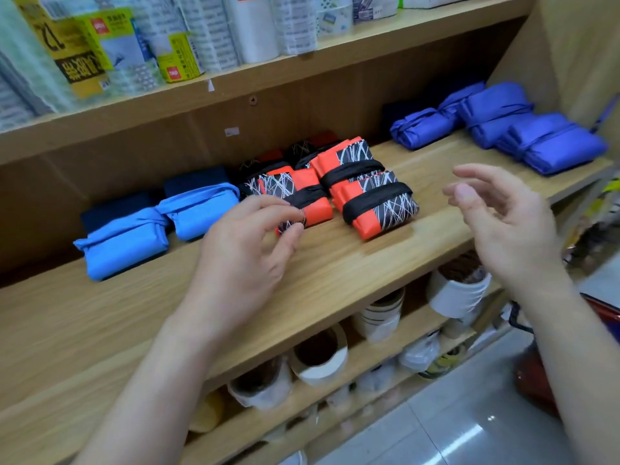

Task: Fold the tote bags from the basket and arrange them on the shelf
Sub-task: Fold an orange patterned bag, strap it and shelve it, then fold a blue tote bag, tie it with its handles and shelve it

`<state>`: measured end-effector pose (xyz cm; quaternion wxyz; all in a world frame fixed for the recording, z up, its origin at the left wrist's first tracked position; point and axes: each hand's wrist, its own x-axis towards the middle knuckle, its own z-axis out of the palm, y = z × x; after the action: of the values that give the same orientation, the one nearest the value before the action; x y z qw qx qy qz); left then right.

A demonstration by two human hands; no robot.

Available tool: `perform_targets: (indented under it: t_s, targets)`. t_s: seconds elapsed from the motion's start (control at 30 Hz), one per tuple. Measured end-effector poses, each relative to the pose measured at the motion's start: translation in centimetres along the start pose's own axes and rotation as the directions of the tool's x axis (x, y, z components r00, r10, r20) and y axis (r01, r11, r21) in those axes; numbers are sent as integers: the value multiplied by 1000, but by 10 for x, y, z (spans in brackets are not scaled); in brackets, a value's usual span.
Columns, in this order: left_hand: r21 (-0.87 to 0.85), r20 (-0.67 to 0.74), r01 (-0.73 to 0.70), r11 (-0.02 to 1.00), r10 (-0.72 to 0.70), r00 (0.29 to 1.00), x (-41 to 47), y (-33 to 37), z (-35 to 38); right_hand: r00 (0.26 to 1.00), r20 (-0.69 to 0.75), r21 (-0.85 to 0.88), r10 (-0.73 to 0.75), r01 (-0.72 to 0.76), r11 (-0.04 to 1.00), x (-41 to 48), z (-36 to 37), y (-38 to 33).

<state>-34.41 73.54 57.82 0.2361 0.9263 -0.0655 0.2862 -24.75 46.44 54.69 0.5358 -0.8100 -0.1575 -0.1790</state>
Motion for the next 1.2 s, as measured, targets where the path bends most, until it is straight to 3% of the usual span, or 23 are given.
perform_targets:
  t_s: [0.13,0.37,0.5,0.63,0.8,1.0,1.2]
  targets:
    - [-93,21,-85,992,88,996,-33,22,0,995,-86,-96,-43,35,995,-50,-20,-6]
    - [-246,257,-216,945,279,925,-83,47,26,1000,12,-534,-25,28,845,-147,-68,11]
    - [-235,438,-232,944,316,842,-101,63,72,991,76,-672,112,-32,740,-200,-108,30]
    - [-240,583,-210,948,314,749,-118,84,132,947,28,-763,319,-185,619,-248,-156,59]
    - [-296,765,-51,954,268,586,-134,131,216,822,-121,-750,557,-443,492,-299,-231,104]
    - [-273,837,45,961,215,503,-136,215,323,683,-330,-577,651,-692,433,-345,-326,177]
    - [-247,785,-77,966,246,569,-111,288,416,552,-464,-422,693,-826,374,-355,-390,248]
